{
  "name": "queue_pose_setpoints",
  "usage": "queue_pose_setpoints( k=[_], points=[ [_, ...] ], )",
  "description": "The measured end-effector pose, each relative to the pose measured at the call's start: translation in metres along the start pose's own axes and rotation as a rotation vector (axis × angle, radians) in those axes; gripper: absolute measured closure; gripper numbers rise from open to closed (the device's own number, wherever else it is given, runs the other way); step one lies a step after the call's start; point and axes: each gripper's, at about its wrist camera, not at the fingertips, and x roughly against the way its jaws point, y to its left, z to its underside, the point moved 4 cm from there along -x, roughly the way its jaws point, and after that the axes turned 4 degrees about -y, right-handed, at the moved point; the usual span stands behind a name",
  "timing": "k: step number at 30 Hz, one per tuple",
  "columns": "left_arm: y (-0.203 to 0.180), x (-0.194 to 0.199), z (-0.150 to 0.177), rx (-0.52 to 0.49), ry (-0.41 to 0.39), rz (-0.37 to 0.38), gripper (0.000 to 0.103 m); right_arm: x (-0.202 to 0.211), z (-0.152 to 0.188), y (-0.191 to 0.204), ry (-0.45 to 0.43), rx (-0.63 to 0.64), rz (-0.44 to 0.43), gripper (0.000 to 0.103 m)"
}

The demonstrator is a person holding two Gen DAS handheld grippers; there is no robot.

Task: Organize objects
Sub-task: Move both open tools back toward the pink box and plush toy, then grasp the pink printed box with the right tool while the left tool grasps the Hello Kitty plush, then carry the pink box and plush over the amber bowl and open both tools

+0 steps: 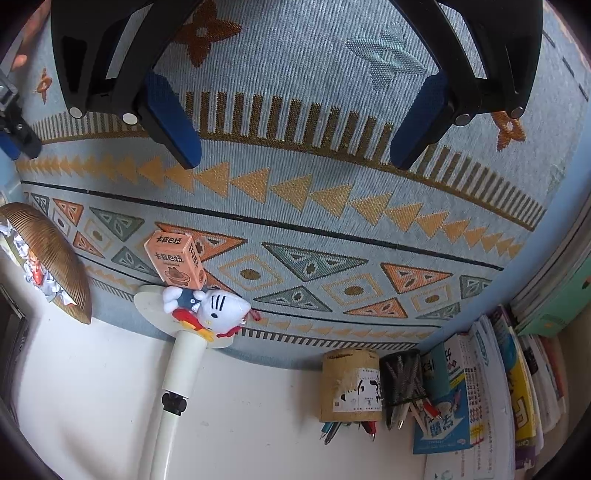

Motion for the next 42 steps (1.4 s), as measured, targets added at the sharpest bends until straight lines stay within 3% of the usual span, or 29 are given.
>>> queue_pose_setpoints(
  k=[5,7,10,13,16,18,19,22,25,26,27,29,30,36,42],
  points=[
    [0.001,0.004,-0.002,0.005,-0.006,0.025,0.001,-0.009,-0.001,0.001,0.046,-0.002,0.005,0.009],
    [-0.001,0.002,-0.010,-0.004,0.034,0.108,0.001,-0.010,-0.003,0.005,0.055,0.004,0.005,0.009],
    [0.005,-0.005,-0.049,0.029,0.062,0.245,0.001,-0.015,-0.013,0.029,0.126,-0.006,-0.132,0.009],
    [0.011,-0.022,-0.095,0.054,0.037,0.252,0.001,-0.022,-0.033,0.080,0.153,0.083,-0.235,0.009],
    [0.000,-0.049,-0.122,0.029,0.030,0.317,0.001,-0.044,-0.050,0.128,0.142,0.147,-0.267,0.009],
    [-0.013,-0.070,-0.127,0.016,0.063,0.367,0.001,-0.064,-0.054,0.143,0.165,0.131,-0.271,0.018],
    [-0.020,-0.081,-0.128,-0.008,0.078,0.359,0.002,-0.078,-0.054,0.149,0.191,0.111,-0.267,0.029],
    [-0.034,-0.104,-0.127,-0.055,0.097,0.336,0.006,-0.106,-0.053,0.160,0.236,0.079,-0.266,0.033],
    [-0.038,-0.119,-0.125,-0.045,0.108,0.344,0.023,-0.116,-0.054,0.164,0.210,0.092,-0.225,0.034],
    [-0.039,-0.125,-0.125,-0.040,0.118,0.347,0.027,-0.118,-0.056,0.165,0.195,0.101,-0.208,0.038],
    [-0.040,-0.125,-0.125,-0.031,0.115,0.377,0.037,-0.122,-0.057,0.166,0.196,0.099,-0.201,0.040],
    [-0.042,-0.121,-0.126,-0.032,0.105,0.428,0.054,-0.127,-0.059,0.167,0.179,0.110,-0.178,0.060],
    [-0.043,-0.120,-0.126,-0.032,0.101,0.442,0.059,-0.130,-0.060,0.169,0.177,0.121,-0.179,0.061],
    [-0.038,-0.100,-0.118,-0.077,0.080,0.418,0.062,-0.122,-0.058,0.152,0.171,0.106,-0.169,0.063],
    [-0.031,-0.052,-0.094,-0.157,0.087,0.530,0.062,-0.077,-0.052,0.082,0.174,-0.033,-0.150,0.062]
  ],
)
